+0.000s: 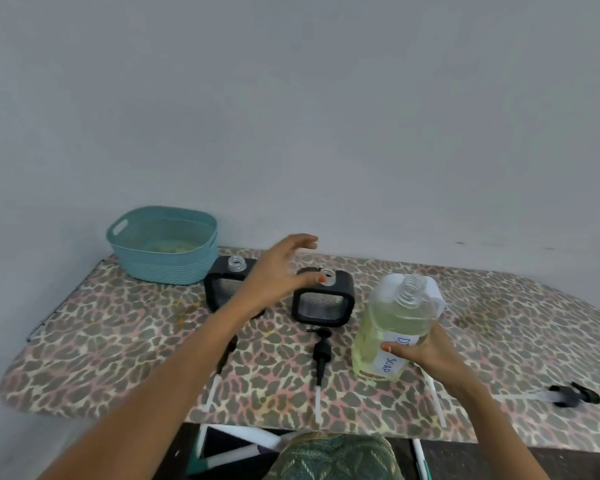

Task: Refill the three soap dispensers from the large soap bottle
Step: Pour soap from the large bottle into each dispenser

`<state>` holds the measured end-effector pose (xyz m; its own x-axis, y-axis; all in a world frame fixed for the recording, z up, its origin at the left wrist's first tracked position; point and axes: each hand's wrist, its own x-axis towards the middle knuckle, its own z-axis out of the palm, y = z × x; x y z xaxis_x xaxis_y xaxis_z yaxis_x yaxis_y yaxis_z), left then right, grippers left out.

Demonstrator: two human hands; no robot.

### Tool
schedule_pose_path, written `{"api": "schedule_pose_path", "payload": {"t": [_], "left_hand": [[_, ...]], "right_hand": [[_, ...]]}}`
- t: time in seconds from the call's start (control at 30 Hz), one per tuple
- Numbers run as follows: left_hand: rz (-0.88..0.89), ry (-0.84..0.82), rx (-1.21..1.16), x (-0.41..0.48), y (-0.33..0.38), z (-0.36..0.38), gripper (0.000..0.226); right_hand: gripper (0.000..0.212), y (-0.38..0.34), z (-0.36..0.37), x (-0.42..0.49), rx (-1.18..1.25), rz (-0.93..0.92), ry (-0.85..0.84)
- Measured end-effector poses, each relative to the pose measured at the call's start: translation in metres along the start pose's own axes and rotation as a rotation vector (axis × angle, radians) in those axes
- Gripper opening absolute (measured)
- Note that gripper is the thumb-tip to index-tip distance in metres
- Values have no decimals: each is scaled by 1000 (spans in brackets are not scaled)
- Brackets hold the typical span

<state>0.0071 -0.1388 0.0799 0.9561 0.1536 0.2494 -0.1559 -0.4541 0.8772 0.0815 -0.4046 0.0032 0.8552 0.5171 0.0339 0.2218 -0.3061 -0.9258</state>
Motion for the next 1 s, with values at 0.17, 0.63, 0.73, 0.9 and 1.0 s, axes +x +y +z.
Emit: {"api": "schedule_pose_path", "payload": {"t": [0.17, 0.63, 0.73, 0.9, 1.0], "left_hand": [[-63, 269, 140, -9, -49, -68, 52], [-389, 150, -90, -14, -141, -81, 91], [-416, 196, -133, -12, -145, -76, 79], [-406, 291, -147, -10, -145, -73, 66], [-400, 357, -154, -12, -141, -73, 64]], "right_hand": [[62, -4, 2, -1, 85, -14, -9], [99, -2, 8, 3, 162, 65, 55], [102, 1, 9, 3, 185, 64, 53], [102, -1, 11, 2, 203, 72, 51], [101, -3, 13, 1, 213, 53, 66]]}}
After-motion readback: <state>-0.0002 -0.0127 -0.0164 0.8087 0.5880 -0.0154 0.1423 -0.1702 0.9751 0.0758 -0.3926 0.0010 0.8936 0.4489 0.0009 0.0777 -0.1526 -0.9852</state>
